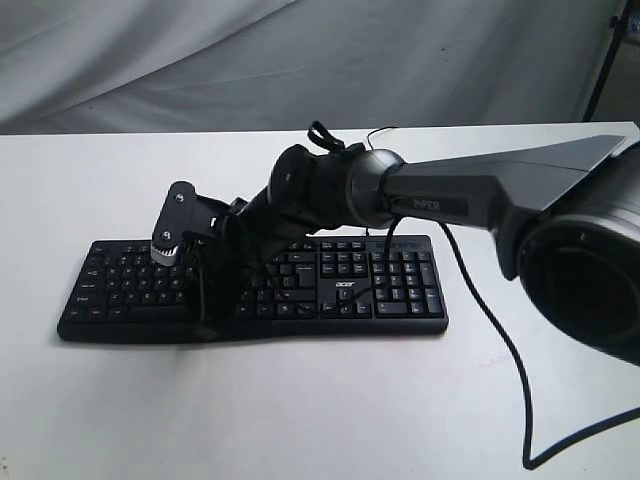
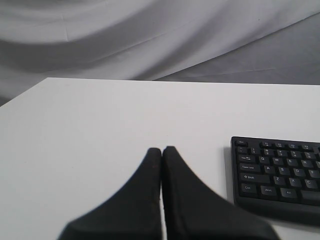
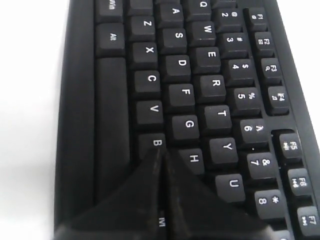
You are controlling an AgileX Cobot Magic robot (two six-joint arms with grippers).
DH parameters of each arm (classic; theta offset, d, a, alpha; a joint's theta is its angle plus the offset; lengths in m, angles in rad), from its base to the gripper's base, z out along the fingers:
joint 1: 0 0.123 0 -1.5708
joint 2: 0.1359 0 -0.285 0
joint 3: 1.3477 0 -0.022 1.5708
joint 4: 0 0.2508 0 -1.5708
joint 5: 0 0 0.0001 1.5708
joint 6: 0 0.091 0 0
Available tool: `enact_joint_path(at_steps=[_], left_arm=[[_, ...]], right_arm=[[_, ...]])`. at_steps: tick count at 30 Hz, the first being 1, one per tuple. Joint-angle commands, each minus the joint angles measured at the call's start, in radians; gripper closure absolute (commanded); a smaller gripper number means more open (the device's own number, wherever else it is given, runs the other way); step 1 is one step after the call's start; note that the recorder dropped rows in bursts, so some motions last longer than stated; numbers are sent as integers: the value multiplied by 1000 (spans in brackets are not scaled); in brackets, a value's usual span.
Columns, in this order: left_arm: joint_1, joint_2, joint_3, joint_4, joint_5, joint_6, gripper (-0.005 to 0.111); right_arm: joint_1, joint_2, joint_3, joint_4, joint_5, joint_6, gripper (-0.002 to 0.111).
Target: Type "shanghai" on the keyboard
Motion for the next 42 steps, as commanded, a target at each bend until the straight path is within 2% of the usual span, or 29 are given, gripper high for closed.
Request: enact_joint_path(at_steps=[1,15,18,28,42], left_arm=[[2,-5,5,-1,-11,-2,106],[2,-5,5,-1,-11,-2,106],[2,-5,5,-1,-11,-2,106],[2,-5,5,-1,-11,-2,106],[2,-5,5,-1,-11,-2,106]], right_arm=[[9,-48,2,-2,3,-7,108],[30,-65,-19,-6,-24,29,108],[32,-40,-81,-14,22,66,108],[52,44,-273,-220,126,316,108],[52,51,-275,-256,113,336,108]])
